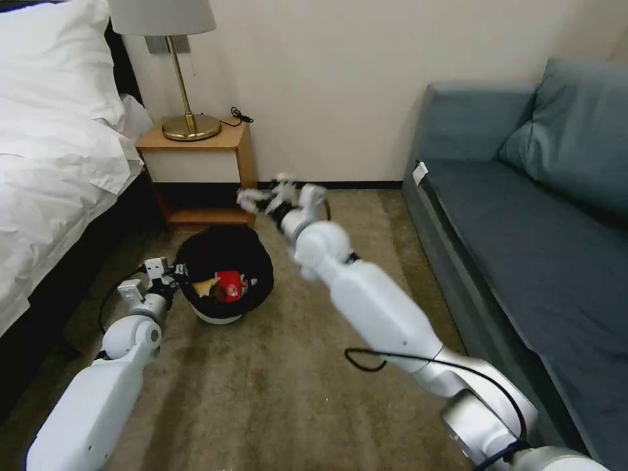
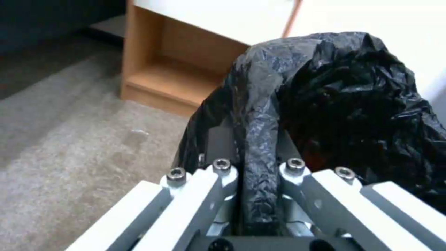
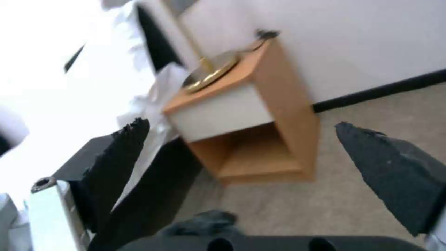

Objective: Pick up the trash bin, then pick up the garbage on the floor and place it into the trash bin.

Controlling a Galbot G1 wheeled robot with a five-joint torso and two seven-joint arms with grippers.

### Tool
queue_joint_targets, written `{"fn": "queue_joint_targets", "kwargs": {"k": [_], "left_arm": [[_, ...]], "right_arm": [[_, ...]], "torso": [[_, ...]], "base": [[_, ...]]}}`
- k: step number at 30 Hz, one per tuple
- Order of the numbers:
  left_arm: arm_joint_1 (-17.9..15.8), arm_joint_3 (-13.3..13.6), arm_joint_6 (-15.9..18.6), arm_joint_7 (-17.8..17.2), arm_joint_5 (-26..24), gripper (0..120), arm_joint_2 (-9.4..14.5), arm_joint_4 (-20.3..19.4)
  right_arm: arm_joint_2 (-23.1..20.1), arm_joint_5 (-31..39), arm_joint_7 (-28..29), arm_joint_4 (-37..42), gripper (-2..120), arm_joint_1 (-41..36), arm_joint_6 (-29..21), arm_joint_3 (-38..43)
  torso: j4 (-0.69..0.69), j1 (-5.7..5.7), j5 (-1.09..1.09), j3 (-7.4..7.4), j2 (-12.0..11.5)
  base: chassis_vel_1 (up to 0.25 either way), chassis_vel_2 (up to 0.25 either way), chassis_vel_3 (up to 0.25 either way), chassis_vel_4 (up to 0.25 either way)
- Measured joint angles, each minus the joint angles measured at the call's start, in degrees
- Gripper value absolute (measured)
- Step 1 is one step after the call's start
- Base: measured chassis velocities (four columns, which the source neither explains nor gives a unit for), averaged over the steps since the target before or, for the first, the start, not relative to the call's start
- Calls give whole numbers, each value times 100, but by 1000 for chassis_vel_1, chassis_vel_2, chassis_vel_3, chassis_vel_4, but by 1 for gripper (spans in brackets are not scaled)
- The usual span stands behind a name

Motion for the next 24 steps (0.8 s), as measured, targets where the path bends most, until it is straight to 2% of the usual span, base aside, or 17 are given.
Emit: {"fn": "queue_joint_targets", "kwargs": {"k": [8,12,14,15,17,24], "left_arm": [[-86,-414,128,-284,-693,4,-285,-9],[-111,-483,167,-408,-869,4,-392,36],[-158,-568,278,-689,-1117,4,-540,89],[-158,-568,278,-689,-1117,4,-540,89],[-232,-644,337,-926,-1191,4,-711,206],[-364,-695,398,-1132,-1092,4,-1005,544]], "right_arm": [[-261,88,-110,-29,100,-509,-16,716],[-322,56,-173,-27,100,-692,-14,832],[-383,-22,-264,-2,100,-925,-2,962],[-383,-22,-264,-2,100,-925,-2,962],[-398,-68,-304,22,100,-1105,12,1062],[-402,-140,-380,107,100,-1335,34,1199]], "torso": [[-2,0,0,0,0],[0,0,-1,0,0],[0,0,0,1,0],[0,0,0,1,0],[0,0,0,0,0],[-1,0,-1,0,0]], "base": [[0,0,0,0],[0,0,0,0],[0,0,0,0],[0,0,0,0],[0,0,0,0],[0,0,0,0]]}}
